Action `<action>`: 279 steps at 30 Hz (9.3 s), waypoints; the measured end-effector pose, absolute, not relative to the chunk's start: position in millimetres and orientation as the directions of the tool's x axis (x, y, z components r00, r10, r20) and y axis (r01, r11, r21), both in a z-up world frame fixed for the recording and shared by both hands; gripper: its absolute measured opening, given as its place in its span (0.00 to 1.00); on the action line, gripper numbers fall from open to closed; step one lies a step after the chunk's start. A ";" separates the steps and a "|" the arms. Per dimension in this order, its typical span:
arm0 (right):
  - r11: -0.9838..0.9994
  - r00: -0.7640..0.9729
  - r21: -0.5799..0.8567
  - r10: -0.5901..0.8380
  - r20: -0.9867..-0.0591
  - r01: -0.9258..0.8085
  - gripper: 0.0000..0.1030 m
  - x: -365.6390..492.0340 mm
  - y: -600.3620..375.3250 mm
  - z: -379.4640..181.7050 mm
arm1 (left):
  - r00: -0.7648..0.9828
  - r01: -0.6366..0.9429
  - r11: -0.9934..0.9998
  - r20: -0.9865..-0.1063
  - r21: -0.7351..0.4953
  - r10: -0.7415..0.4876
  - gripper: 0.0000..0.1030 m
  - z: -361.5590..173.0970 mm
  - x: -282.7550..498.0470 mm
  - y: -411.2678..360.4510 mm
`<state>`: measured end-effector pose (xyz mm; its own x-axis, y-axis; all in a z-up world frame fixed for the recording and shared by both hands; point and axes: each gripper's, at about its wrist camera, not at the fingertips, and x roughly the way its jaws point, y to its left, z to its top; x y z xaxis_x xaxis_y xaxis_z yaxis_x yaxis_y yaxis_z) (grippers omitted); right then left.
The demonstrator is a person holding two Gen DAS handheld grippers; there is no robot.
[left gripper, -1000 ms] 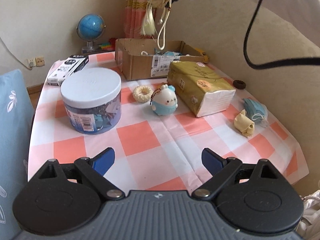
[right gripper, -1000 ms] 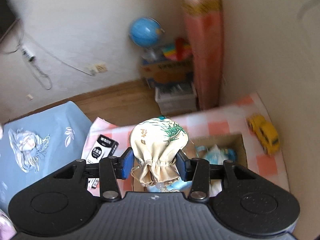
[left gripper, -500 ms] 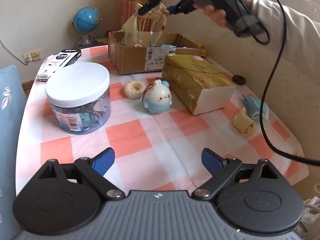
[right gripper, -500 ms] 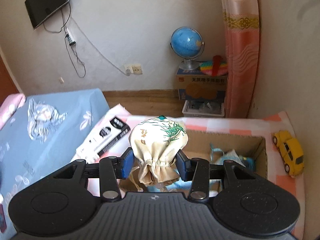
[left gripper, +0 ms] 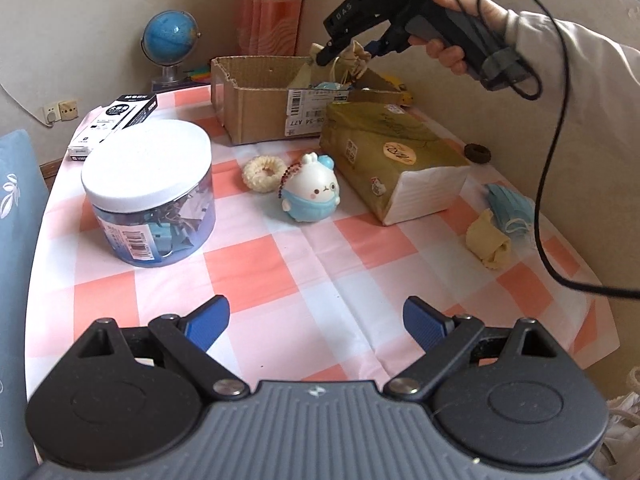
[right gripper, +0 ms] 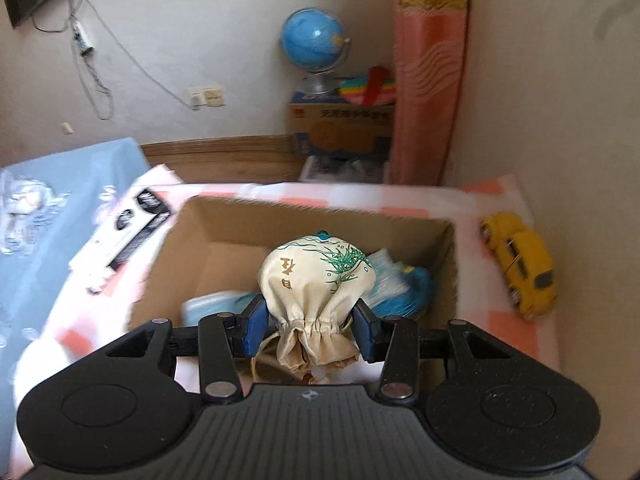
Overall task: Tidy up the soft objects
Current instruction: 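Carry the beige drawstring pouch over the box and open the right tool, then grasp the folded blue face mask with the right tool while the left tool grasps the bunny toy, then carry the white-and-blue bunny toy into the box and open the left tool, then carry the folded blue face mask into the box and open the right tool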
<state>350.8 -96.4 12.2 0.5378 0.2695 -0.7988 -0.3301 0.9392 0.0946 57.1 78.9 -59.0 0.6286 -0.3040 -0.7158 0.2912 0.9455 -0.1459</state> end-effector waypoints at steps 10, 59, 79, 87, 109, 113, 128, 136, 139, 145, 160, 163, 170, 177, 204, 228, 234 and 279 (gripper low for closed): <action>0.975 0.589 0.118 0.208 -0.781 -0.188 0.88 352.3 -125.2 11.2 | 0.634 0.287 0.948 -0.715 -0.137 -0.295 0.91 -56.2 55.7 81.1; 0.963 0.558 0.162 0.256 -0.789 -0.214 1.00 99.6 -215.6 -51.0 | 0.657 0.315 0.948 -0.711 -0.043 -0.251 0.94 -50.1 43.6 48.8; 0.969 0.615 -0.022 0.139 -0.776 -0.247 1.00 63.3 -224.8 -75.0 | 0.711 0.236 0.972 -0.683 0.010 -0.165 0.93 -63.4 93.9 37.4; 0.964 0.676 -0.021 0.170 -0.717 -0.264 1.00 54.1 -230.0 -80.7 | 0.744 0.172 0.984 -0.661 0.049 -0.097 0.76 -71.0 126.6 26.0; 0.975 0.697 -0.021 0.145 -0.702 -0.223 1.00 71.3 -222.6 -82.6 | 0.723 0.146 0.989 -0.683 0.003 -0.105 0.46 -79.6 146.2 25.0; 0.982 0.694 -0.020 0.119 -0.710 -0.189 1.00 77.5 -228.4 -82.5 | 0.722 0.150 0.989 -0.684 0.008 -0.104 0.46 -79.3 144.8 23.9; 0.980 0.679 0.020 0.153 -0.718 -0.199 0.85 97.5 -221.3 -70.5 | 0.726 0.150 0.988 -0.682 0.037 -0.084 0.47 -80.8 151.5 21.5; 0.983 0.680 -0.003 0.126 -0.722 -0.186 0.76 85.2 -219.0 -65.1 | 0.720 0.168 0.986 -0.686 0.024 -0.106 0.45 -74.0 150.7 26.0; 0.984 0.688 -0.006 0.119 -0.716 -0.177 0.76 79.9 -221.7 -60.9 | 0.718 0.186 0.982 -0.687 0.030 -0.115 0.45 -67.4 146.7 29.3; 0.985 0.696 0.001 0.122 -0.707 -0.171 0.76 71.0 -226.4 -54.5 | 0.714 0.226 0.973 -0.688 0.047 -0.133 0.43 -53.2 137.5 36.0; 0.979 0.718 0.008 0.153 -0.679 -0.201 0.76 60.6 -226.5 -38.1 | 0.733 0.309 0.949 -0.652 0.061 -0.196 0.43 3.0 159.4 31.9; 0.979 0.723 0.011 0.159 -0.673 -0.205 0.76 60.8 -226.6 -35.6 | 0.737 0.332 0.941 -0.641 0.065 -0.216 0.43 14.4 175.2 25.0; 0.978 0.727 0.022 0.169 -0.666 -0.207 0.76 62.5 -228.9 -31.9 | 0.761 0.356 0.931 -0.604 0.085 -0.236 0.43 36.4 230.0 -0.8; 0.981 0.731 0.022 0.158 -0.664 -0.192 0.76 66.1 -234.0 -30.0 | 0.759 0.374 0.925 -0.595 0.069 -0.263 0.43 43.2 281.1 -28.0; 0.978 0.723 0.025 0.172 -0.669 -0.209 0.76 75.8 -227.5 -19.0 | 0.759 0.312 0.950 -0.605 0.015 -0.240 0.98 13.3 170.2 11.9; 0.938 0.733 -0.054 0.231 -0.640 -0.343 0.76 127.2 -169.5 37.8 | 0.771 0.211 0.977 -0.607 -0.040 -0.191 0.98 -10.3 89.9 49.3; 0.914 0.713 -0.055 0.276 -0.644 -0.403 0.76 160.2 -141.6 46.8 | 0.776 0.187 0.982 -0.608 -0.033 -0.169 0.98 -15.0 87.6 61.4; 0.892 0.659 0.003 0.336 -0.673 -0.452 1.00 288.2 -56.1 54.4 | 0.749 0.100 0.989 -0.647 -0.105 -0.145 0.98 -29.1 63.9 80.7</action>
<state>288.2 -56.1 54.4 0.6586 0.3362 -0.6732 -0.4522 0.8919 0.0030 63.9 80.7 -29.1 0.7489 -0.1445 -0.6467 0.1000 0.9894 -0.1053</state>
